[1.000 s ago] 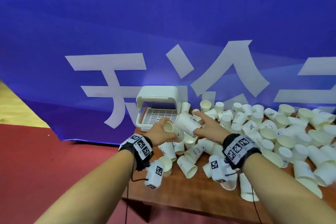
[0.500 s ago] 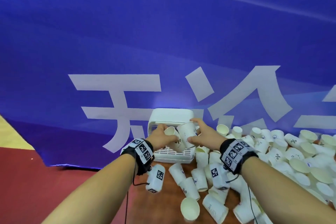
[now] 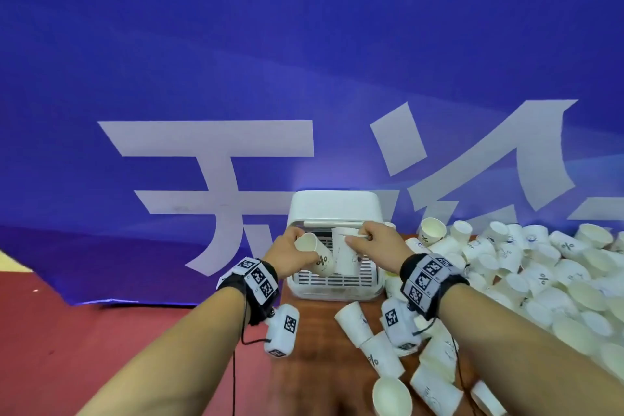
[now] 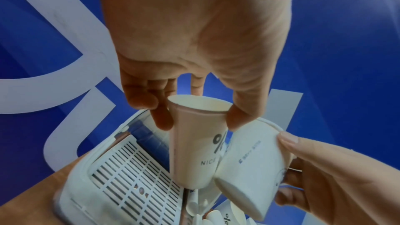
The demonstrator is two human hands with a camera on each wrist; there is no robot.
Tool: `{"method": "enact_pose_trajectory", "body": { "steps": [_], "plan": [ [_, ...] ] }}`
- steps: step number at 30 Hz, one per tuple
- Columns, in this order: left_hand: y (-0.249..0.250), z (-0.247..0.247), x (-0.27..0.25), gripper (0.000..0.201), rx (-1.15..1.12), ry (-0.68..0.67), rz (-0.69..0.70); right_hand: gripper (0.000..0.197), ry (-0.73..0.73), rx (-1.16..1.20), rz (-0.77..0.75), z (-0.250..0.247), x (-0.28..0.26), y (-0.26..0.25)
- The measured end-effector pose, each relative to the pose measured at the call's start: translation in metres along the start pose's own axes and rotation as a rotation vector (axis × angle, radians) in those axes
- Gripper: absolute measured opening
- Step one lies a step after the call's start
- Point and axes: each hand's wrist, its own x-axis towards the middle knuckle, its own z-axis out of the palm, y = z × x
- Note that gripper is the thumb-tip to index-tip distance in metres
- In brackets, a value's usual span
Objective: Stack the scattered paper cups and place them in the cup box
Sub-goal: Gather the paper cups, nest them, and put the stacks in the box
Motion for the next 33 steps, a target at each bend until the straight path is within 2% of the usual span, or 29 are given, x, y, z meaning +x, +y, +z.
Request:
{"method": "enact_pose_trajectory", "body": {
  "steps": [7, 13, 15, 21, 26, 29, 33],
  "plan": [
    [-0.028, 0.003, 0.027, 0.056, 0.097, 0.084, -0.031, 0.035, -0.083, -0.086, 0.050, 0.022, 0.029, 0.026],
    [-0.049, 0.011, 0.058, 0.081, 0.206, 0.091, -0.100, 0.027, -0.134, -0.127, -0.031, 0.035, 0.050, 0.038],
    [-0.055, 0.016, 0.069, 0.082, 0.270, 0.083, -0.105, 0.024, -0.153, -0.151, -0.068, 0.041, 0.055, 0.046],
    [-0.061, 0.024, 0.083, 0.085, 0.418, 0.023, -0.084, 0.057, -0.265, -0.310, -0.145, 0.055, 0.066, 0.064],
    [-0.073, 0.035, 0.097, 0.085, 0.551, -0.018, -0.019, 0.066, -0.328, -0.411, -0.207, 0.062, 0.071, 0.073],
    [-0.076, 0.042, 0.104, 0.084, 0.628, -0.056, -0.019, 0.077, -0.340, -0.415, -0.191, 0.066, 0.073, 0.079],
    [-0.084, 0.048, 0.114, 0.082, 0.675, -0.061, -0.022, 0.078, -0.343, -0.400, -0.186, 0.066, 0.078, 0.084]
  ]
}}
